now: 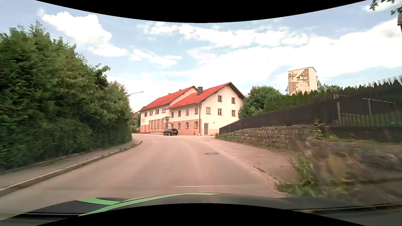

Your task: Follow the waypoints while adhering to traffic rules and regulations

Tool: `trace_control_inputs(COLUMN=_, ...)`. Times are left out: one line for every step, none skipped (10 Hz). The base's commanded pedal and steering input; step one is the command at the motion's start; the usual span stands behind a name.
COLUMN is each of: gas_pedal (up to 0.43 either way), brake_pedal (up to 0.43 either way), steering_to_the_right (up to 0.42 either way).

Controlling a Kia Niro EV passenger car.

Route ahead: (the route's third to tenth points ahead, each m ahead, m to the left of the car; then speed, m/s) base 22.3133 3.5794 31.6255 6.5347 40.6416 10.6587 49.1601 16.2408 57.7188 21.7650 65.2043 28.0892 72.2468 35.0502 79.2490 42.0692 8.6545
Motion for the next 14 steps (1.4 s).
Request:
trace_control_inputs(gas_pedal=0.067, brake_pedal=0.0, steering_to_the_right=-0.016)
trace_control_inputs(gas_pedal=0.067, brake_pedal=0.0, steering_to_the_right=-0.017)
trace_control_inputs(gas_pedal=0.067, brake_pedal=0.0, steering_to_the_right=-0.017)
trace_control_inputs(gas_pedal=0.067, brake_pedal=0.0, steering_to_the_right=-0.018)
trace_control_inputs(gas_pedal=0.079, brake_pedal=0.0, steering_to_the_right=-0.02)
trace_control_inputs(gas_pedal=0.079, brake_pedal=0.0, steering_to_the_right=-0.023)
trace_control_inputs(gas_pedal=0.079, brake_pedal=0.0, steering_to_the_right=-0.028)
trace_control_inputs(gas_pedal=0.079, brake_pedal=0.0, steering_to_the_right=-0.035)
trace_control_inputs(gas_pedal=0.079, brake_pedal=0.0, steering_to_the_right=-0.041)
trace_control_inputs(gas_pedal=0.079, brake_pedal=0.0, steering_to_the_right=-0.047)
trace_control_inputs(gas_pedal=0.087, brake_pedal=0.0, steering_to_the_right=-0.054)
trace_control_inputs(gas_pedal=0.087, brake_pedal=0.0, steering_to_the_right=-0.062)
trace_control_inputs(gas_pedal=0.11, brake_pedal=0.0, steering_to_the_right=-0.066)
trace_control_inputs(gas_pedal=0.11, brake_pedal=0.0, steering_to_the_right=-0.07)
